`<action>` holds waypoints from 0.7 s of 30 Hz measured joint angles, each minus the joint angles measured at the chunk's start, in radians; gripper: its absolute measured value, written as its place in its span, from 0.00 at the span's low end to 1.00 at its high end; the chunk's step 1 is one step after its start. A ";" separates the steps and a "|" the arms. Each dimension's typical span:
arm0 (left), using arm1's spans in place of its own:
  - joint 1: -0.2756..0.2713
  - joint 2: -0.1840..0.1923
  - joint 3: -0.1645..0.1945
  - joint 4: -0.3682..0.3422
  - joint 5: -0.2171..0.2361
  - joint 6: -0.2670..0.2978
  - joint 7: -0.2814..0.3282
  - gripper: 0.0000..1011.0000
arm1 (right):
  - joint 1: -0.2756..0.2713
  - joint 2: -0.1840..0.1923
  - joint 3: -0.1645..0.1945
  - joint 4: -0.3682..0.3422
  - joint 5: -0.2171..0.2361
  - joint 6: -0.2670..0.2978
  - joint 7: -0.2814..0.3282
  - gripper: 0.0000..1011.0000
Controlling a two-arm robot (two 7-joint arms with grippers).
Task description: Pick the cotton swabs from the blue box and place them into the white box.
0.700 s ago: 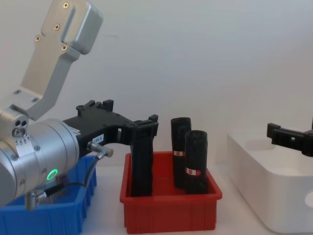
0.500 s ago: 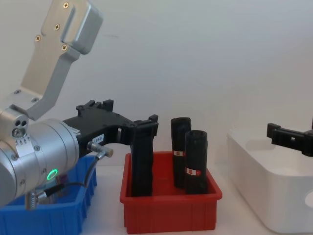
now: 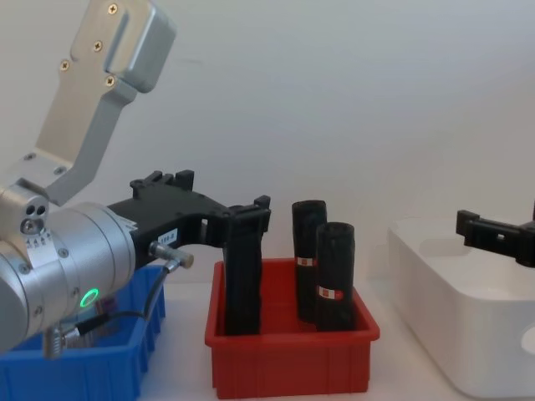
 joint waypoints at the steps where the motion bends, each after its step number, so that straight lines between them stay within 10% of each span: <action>1: 0.000 0.000 0.000 0.000 0.000 0.000 0.000 0.99 | 0.000 0.000 0.000 0.000 0.000 0.000 0.000 0.99; 21: 0.000 0.000 0.000 0.000 0.000 0.000 0.000 0.99 | 0.000 0.000 0.000 0.000 0.000 0.000 0.000 0.99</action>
